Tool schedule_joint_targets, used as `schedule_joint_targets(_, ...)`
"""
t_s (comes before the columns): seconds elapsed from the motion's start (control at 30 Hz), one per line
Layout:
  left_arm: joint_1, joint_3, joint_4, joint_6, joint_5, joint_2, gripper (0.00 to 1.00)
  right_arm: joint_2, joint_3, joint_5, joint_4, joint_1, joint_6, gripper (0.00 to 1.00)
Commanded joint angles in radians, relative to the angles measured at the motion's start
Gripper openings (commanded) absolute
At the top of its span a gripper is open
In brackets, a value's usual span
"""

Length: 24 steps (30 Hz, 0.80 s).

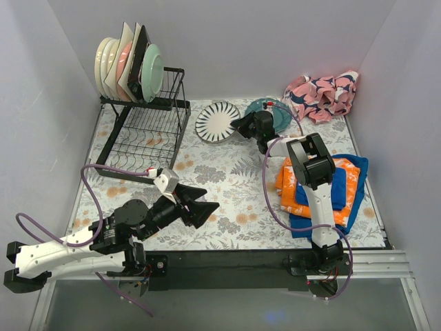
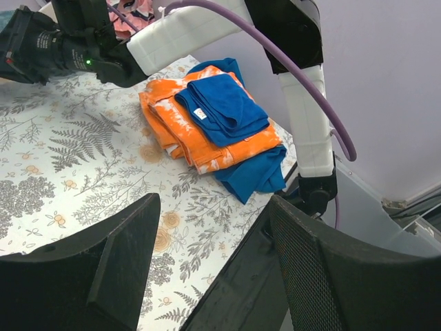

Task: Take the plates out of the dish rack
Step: Place the plate at the center of the board.

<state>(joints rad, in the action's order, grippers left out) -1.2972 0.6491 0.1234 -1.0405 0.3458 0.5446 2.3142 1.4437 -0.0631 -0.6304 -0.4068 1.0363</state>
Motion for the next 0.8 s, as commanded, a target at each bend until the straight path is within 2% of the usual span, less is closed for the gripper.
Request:
schedule_joint_targets(0.0,0.006,-0.002,0.018,-0.009,0.042,-0.003,0.63,-0.030,0.020,-0.012,-0.160,0.000,0.057,0.29)
schedule_joint_targets(0.07,0.006,0.000,0.018,-0.010,0.047,-0.002,0.63,-0.045,-0.025,0.006,-0.157,0.002,0.050,0.36)
schedule_joint_targets(0.13,0.006,0.001,0.018,-0.010,0.050,0.003,0.63,-0.068,-0.055,0.006,-0.141,-0.001,0.039,0.38)
schedule_joint_targets(0.37,0.006,-0.005,0.018,-0.006,0.094,0.020,0.63,-0.157,-0.207,0.009,-0.072,-0.009,0.022,0.40)
schedule_joint_targets(0.6,0.006,-0.003,0.018,-0.010,0.113,0.021,0.63,-0.208,-0.235,0.016,0.046,-0.012,-0.028,0.43)
schedule_joint_targets(0.77,0.006,-0.003,0.018,-0.010,0.134,0.023,0.63,-0.187,-0.212,0.032,0.107,-0.023,-0.045,0.43)
